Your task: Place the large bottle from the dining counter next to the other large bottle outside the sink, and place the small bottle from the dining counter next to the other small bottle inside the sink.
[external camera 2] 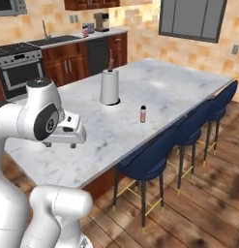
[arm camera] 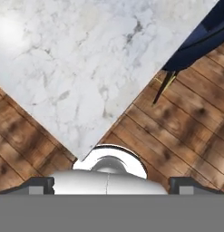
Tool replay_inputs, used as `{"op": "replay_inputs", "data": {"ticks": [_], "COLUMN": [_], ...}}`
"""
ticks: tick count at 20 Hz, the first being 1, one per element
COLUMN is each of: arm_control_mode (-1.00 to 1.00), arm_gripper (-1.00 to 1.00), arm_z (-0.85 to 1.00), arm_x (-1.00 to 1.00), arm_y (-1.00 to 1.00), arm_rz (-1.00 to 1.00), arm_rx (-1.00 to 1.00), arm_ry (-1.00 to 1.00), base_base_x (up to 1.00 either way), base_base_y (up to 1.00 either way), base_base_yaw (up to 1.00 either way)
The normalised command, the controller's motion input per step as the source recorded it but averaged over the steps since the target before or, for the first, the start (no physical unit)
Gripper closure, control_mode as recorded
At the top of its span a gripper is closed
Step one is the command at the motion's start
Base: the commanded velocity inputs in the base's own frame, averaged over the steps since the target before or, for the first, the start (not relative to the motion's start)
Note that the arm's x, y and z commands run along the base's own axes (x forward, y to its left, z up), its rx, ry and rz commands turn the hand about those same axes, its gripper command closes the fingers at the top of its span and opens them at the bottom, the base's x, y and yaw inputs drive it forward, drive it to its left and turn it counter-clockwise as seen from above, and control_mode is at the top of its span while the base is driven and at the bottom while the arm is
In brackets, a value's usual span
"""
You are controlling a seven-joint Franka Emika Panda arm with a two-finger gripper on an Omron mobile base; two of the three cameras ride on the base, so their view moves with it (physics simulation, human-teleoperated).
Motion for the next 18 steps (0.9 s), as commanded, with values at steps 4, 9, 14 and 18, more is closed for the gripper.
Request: {"op": "replay_inputs", "data": {"ticks": [4, 9, 14, 18], "arm_control_mode": [1.0, 1.0, 1.0, 1.0], "arm_gripper": [-1.0, -1.0, -1.0, -1.0], "arm_z": [0.0, 0.0, 0.0, 0.0], "arm_x": [0.0, 0.0, 0.0, 0.0], "arm_y": [0.0, 0.0, 0.0, 0.0], "arm_rz": [0.0, 0.0, 0.0, 0.0], "arm_rx": [0.0, 0.0, 0.0, 0.0], "arm_ry": [0.0, 0.0, 0.0, 0.0], "base_base_x": [-0.23, -0.29, -0.22, 0.34], "base_base_y": [-0.87, -0.71, -0.48, -0.56], "base_base_yaw": [0.34, 0.36, 0.34, 0.41]}}
